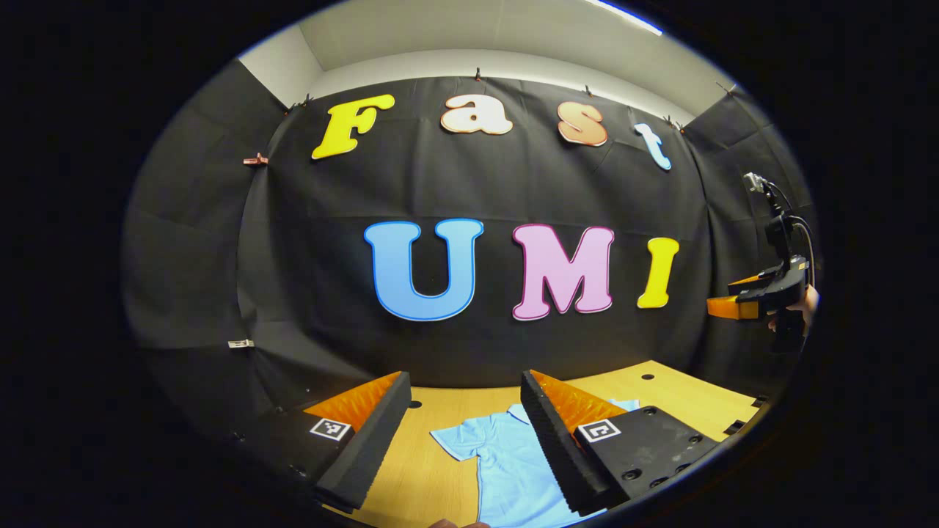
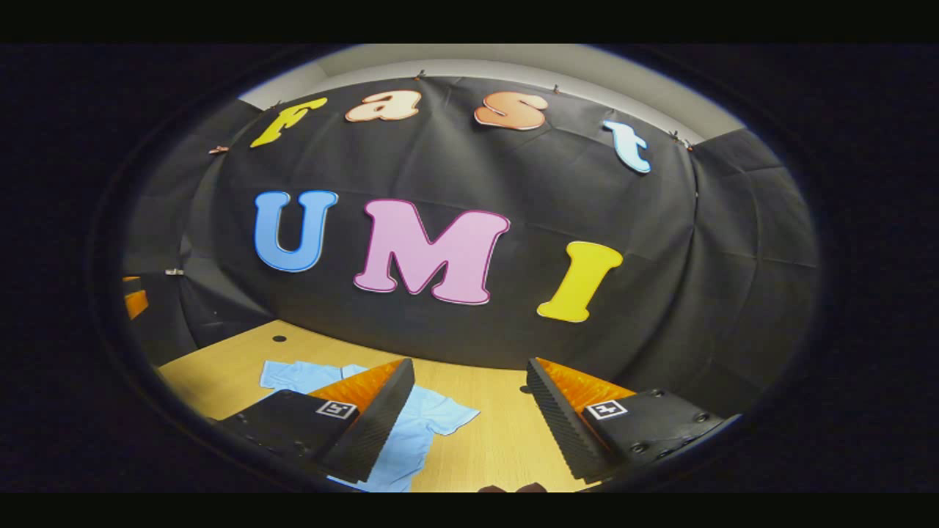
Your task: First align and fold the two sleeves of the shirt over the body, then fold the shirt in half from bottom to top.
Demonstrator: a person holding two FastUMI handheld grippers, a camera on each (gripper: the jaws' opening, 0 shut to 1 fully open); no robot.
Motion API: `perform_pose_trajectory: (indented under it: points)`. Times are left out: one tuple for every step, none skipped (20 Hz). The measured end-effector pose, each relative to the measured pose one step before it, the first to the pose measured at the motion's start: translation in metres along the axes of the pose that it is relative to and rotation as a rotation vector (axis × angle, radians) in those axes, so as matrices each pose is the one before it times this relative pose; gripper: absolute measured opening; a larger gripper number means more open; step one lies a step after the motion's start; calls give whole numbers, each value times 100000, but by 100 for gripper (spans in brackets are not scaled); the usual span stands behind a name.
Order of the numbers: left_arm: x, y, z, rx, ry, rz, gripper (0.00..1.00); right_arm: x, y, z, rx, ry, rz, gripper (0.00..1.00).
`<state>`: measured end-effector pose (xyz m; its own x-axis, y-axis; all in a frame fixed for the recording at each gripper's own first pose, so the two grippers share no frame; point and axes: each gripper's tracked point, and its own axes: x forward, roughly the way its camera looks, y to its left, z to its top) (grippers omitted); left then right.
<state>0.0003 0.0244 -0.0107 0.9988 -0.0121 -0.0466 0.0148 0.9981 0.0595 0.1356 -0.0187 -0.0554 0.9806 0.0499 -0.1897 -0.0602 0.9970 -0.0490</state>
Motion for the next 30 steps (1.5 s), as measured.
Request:
perform_pose_trajectory:
  points:
    - [692,559,-143,769,804,2372,96,1898,198,-1184,272,2129,1391,96]
    - [942,477,-169,1402,132,2711,96,2651,-143,-1718,-298,3069,808,97]
    - [892,446,-326,1428,1850,3062,96,2899,-138,-1543,720,3795,965,97]
    - [864,-49,-409,622,1254,1516,96,1899,-60,-1060,1676,2508,996,97]
    - [969,-230,-144,614,1029,511,97,2280,-244,-1283,1754,2864,1036,97]
    - [888,-166,-381,933,1537,837,97,2381,-445,-1610,1332,3764,386,97]
    - [948,28,-341,447,1460,1876,97,2219,-586,-1444,912,4146,-286,97]
    - [1098,-269,-504,-739,2158,1142,97,2053,-434,-1425,504,3642,412,97]
    - [939,-540,-602,-1395,3015,739,96,2225,-295,-1542,-26,3625,645,98]
    - [952,-625,-939,-890,3827,1121,96,2487,-466,-1818,-253,4325,657,98]
    - [859,-414,-672,-32,3276,1329,97,2033,-312,-1666,-66,4022,1002,98]
    - [840,-484,-508,685,2194,1169,97,2024,-106,-1610,507,4042,1296,98]
    - [754,-592,-140,971,1515,829,97,1998,51,-1812,1093,4946,1226,98]
    - [460,-720,-158,806,1125,180,97,1631,-56,-1545,1542,4582,1269,98]
    - [542,-702,-18,498,996,-351,97,1590,136,-1432,1584,4039,1365,96]
    - [469,-619,-159,578,763,-315,96,1382,13,-1246,1244,3591,232,98]
    - [442,-542,-11,757,612,-568,97,1174,-194,-1106,1077,3392,-219,98]
    - [439,-457,-105,636,326,-799,98,1079,24,-905,921,2550,218,98]
    - [400,-386,-44,513,478,-1232,99,914,-211,-1032,668,3333,-859,96]
    - [300,-347,-215,223,154,-1497,99,635,-384,-1089,681,3189,-1401,98]
    - [276,-225,30,207,215,-1601,99,493,-135,-850,1310,2679,-810,98]
    - [186,195,-131,314,201,-909,99,449,25,-682,2106,2753,-89,98]
    - [117,326,43,288,266,-315,99,378,179,-864,2704,3875,-19,98]
    - [87,363,-96,-284,-54,-478,99,-303,-16,654,1303,-2662,-866,98]
    - [89,394,-86,-701,119,-239,99,554,2,-365,1660,2902,-893,99]
    - [128,516,-428,-602,580,187,98,-460,-6,266,595,-1064,-828,91]
    - [170,518,-479,-154,1180,611,98,273,533,-190,-734,1731,1053,92]
    - [117,445,-739,983,1346,887,99,54,799,57,-890,-1977,1222,72]
    - [23,425,-297,1349,331,269,99,326,894,-102,-774,198,1973,53]
    - [51,170,-171,1063,-99,-462,99,73,346,305,712,-1240,-1155,31]
